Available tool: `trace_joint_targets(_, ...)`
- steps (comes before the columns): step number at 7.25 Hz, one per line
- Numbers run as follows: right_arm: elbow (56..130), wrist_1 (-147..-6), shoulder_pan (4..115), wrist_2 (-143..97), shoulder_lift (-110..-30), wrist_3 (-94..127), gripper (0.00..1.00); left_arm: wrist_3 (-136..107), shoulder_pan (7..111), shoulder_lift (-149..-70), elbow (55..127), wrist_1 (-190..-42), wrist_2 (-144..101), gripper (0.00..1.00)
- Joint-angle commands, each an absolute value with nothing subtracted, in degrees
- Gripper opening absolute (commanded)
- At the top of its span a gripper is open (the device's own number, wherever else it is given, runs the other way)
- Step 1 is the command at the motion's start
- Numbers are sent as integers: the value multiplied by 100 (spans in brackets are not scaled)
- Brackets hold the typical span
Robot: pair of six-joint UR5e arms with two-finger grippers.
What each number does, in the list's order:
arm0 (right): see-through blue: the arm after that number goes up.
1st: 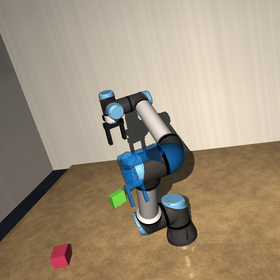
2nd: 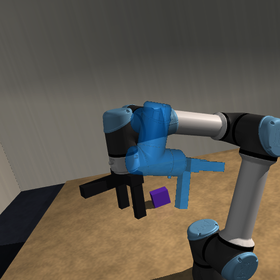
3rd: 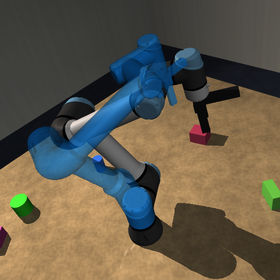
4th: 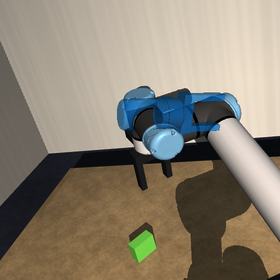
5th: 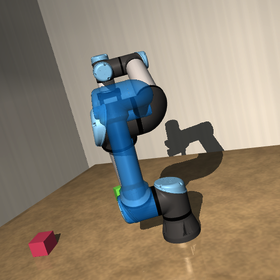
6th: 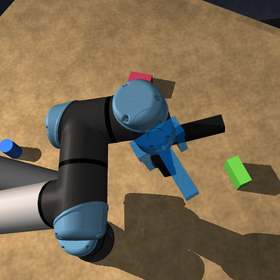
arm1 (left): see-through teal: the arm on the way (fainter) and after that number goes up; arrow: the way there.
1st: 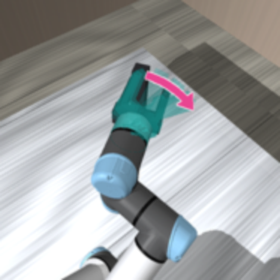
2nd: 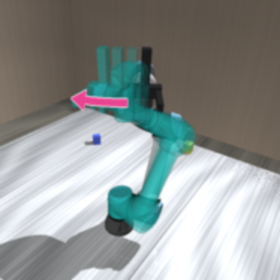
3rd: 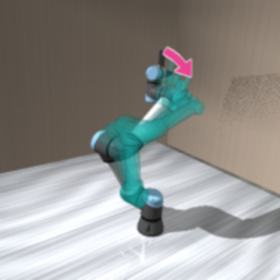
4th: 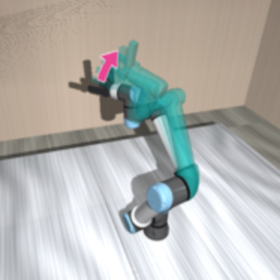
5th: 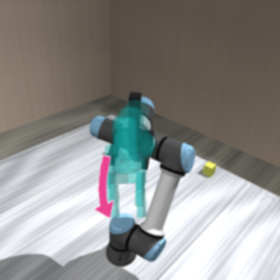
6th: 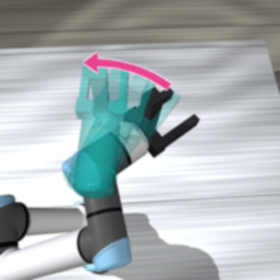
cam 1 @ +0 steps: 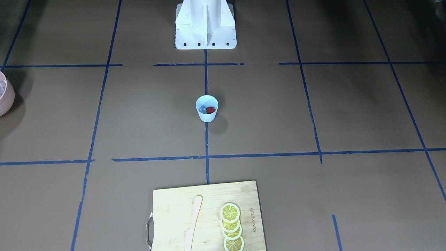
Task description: Put ice and strawberries in cup
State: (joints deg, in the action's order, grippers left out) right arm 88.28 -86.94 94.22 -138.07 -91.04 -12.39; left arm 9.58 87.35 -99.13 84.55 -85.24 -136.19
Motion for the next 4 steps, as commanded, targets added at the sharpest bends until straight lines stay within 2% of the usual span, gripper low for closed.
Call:
trace_joint_targets(1, 8789, -8684, 9422, -13816, -9070, -1239, 99, 801, 8920, -9791, 8367, -8745, -13658, 100)
trace_joint_targets(4, 8807, -8684, 9422, -13808, -9062, -1239, 99, -138, 8947, -9484, 8691, -8824, -13597, 100)
